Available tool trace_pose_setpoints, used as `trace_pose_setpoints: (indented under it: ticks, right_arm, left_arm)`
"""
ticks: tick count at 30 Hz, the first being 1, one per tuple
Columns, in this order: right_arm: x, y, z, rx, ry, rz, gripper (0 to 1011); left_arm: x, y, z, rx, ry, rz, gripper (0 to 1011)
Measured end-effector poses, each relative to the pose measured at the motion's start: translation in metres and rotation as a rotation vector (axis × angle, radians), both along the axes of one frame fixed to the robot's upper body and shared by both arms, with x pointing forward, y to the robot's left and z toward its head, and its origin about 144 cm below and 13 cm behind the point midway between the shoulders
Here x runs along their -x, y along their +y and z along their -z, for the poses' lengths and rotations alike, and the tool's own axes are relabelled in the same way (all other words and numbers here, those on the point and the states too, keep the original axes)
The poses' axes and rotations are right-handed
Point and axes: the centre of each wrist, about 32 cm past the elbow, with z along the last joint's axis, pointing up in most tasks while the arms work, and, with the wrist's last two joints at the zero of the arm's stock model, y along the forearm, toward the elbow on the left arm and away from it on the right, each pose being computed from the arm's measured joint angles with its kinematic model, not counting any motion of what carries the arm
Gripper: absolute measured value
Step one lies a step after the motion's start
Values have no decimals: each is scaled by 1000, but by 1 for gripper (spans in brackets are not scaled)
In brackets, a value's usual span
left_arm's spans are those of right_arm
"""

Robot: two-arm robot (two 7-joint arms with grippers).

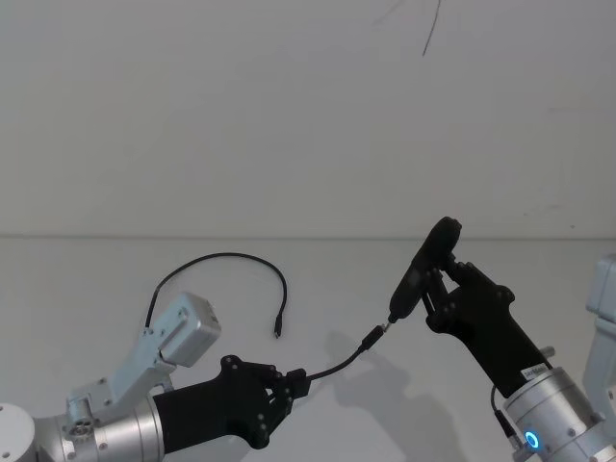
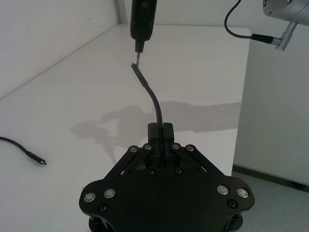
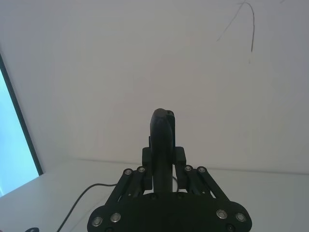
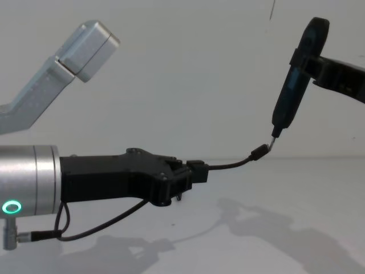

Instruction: Pick up the data cable with the one hand.

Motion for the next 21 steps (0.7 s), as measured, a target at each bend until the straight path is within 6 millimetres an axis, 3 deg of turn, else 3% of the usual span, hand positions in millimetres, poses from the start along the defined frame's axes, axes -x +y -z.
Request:
trace_pose_setpoints:
  ticks: [21]
  right_arm:
    - [1,5,0,-10,8,-20,269]
  left_arm:
    - [0,0,0,0,0,0,44]
